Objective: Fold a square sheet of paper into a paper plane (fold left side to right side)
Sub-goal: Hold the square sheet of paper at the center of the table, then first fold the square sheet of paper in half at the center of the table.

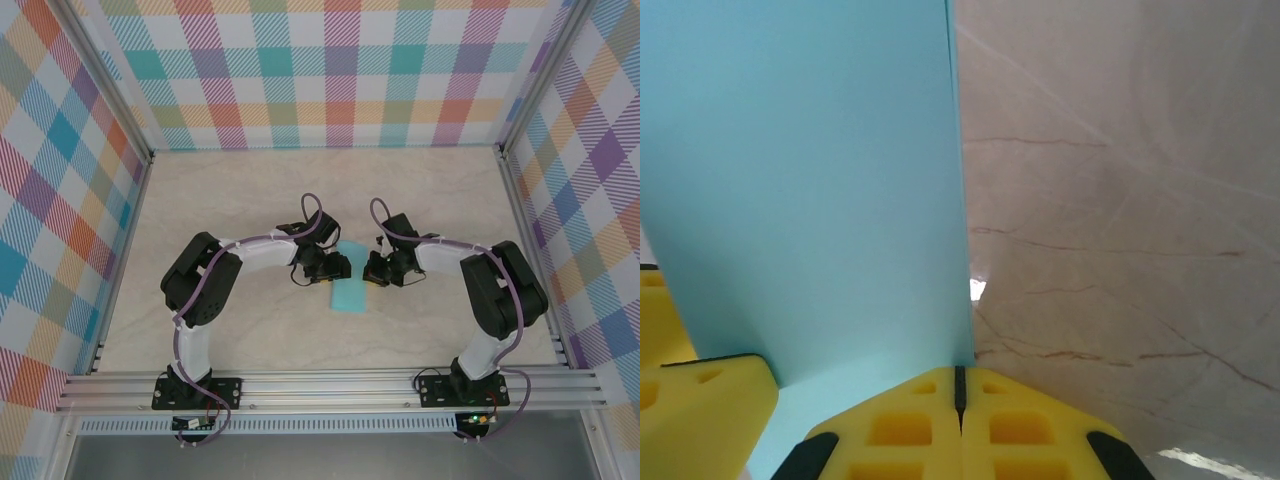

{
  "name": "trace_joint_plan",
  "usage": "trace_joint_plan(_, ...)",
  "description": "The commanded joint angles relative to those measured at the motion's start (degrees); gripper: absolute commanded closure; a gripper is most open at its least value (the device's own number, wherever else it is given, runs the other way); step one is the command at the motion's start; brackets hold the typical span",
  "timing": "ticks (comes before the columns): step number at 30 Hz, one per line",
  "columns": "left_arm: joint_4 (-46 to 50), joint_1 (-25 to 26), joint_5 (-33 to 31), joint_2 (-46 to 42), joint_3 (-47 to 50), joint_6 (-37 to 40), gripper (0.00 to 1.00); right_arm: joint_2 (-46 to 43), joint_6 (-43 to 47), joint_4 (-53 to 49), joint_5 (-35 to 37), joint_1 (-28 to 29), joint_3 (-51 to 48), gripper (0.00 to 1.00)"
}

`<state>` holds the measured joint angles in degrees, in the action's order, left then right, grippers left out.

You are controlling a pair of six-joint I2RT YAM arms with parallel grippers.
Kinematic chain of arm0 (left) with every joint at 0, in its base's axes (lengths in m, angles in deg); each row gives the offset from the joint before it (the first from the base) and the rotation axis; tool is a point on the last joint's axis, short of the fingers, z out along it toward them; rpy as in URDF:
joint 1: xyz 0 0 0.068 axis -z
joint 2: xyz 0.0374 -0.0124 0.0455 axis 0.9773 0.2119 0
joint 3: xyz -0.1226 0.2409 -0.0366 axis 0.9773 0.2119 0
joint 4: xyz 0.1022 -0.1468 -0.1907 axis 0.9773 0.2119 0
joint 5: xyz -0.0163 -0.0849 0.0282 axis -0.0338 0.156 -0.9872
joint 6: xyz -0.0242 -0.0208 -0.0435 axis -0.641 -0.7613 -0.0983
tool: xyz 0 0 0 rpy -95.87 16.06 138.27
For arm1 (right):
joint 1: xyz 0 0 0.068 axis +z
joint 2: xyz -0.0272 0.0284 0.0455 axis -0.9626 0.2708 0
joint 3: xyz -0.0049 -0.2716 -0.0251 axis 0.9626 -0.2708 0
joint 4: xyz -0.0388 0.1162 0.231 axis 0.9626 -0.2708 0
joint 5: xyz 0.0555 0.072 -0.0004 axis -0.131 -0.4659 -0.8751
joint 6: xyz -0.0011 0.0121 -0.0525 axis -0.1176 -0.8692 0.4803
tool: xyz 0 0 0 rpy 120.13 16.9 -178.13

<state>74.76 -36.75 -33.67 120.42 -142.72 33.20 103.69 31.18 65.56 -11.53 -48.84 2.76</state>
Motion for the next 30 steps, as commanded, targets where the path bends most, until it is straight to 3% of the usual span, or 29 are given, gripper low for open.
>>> trace_joint_plan(1, 5.38, 0.46, -3.90, 2.60, 1.83, 0.98, 0.49, 1.17, 0.03, -0.75, -0.22, 0.62, 1.24, 0.96)
trace_joint_plan(12, 6.02, 0.46, -3.63, -1.02, 1.50, 1.19, 0.45, 4.84, 2.28, -7.34, 3.82, 0.84, 2.91, 0.97)
trace_joint_plan(25, 8.18, -0.76, -6.55, -12.67, 1.78, 2.31, 0.37, 7.02, 3.67, -8.40, 5.18, 1.09, 2.72, 0.97)
trace_joint_plan(30, 3.86, -0.62, 1.08, -11.91, 1.83, 2.13, 0.54, 7.41, 3.89, -8.20, 4.92, 1.18, 2.63, 0.97)
